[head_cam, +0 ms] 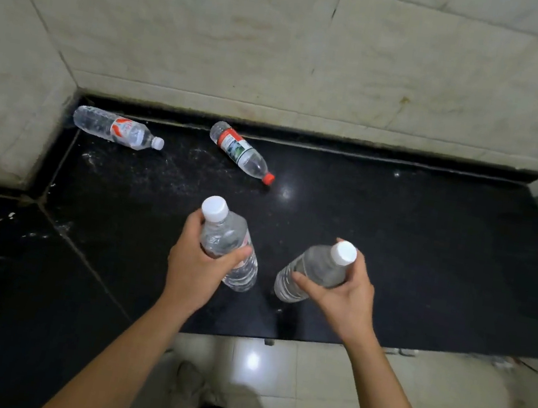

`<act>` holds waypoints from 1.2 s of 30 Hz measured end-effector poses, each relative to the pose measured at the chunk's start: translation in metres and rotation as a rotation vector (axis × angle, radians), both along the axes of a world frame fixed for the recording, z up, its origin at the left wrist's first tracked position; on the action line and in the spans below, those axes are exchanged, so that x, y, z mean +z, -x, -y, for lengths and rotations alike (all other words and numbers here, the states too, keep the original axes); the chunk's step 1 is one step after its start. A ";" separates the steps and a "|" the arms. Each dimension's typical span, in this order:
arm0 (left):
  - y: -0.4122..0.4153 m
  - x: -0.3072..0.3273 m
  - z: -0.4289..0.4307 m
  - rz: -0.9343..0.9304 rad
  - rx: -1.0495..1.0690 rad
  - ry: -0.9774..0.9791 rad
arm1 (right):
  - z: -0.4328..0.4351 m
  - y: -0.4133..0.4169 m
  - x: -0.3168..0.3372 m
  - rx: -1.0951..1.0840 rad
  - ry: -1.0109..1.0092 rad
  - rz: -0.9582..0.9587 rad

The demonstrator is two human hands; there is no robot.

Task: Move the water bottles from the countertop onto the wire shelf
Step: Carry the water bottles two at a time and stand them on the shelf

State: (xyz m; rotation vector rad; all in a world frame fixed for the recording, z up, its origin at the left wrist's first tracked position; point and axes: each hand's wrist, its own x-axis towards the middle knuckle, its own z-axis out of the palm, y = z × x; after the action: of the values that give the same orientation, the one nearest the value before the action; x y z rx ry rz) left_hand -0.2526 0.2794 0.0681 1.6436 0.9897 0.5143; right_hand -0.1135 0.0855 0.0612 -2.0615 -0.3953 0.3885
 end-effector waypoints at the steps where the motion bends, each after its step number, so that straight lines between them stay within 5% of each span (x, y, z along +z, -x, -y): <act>1: -0.008 0.008 0.013 0.026 -0.027 -0.018 | 0.011 -0.005 0.008 -0.002 -0.007 0.014; 7: -0.058 0.059 0.098 0.124 -0.121 -0.096 | 0.095 -0.031 0.050 -0.034 -0.131 0.107; 20: -0.207 0.127 0.443 0.266 -0.448 -0.192 | 0.464 -0.103 0.106 -0.578 -0.301 0.256; 36: -0.441 0.132 0.647 0.429 -0.728 -0.222 | 0.657 -0.291 0.117 -0.705 -0.253 0.403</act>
State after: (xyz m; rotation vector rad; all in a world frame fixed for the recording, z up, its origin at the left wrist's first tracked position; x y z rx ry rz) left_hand 0.1888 -0.3679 0.2003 1.8412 -0.0070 0.4501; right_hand 0.1772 -0.5719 0.1785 -1.8760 0.0651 -0.4820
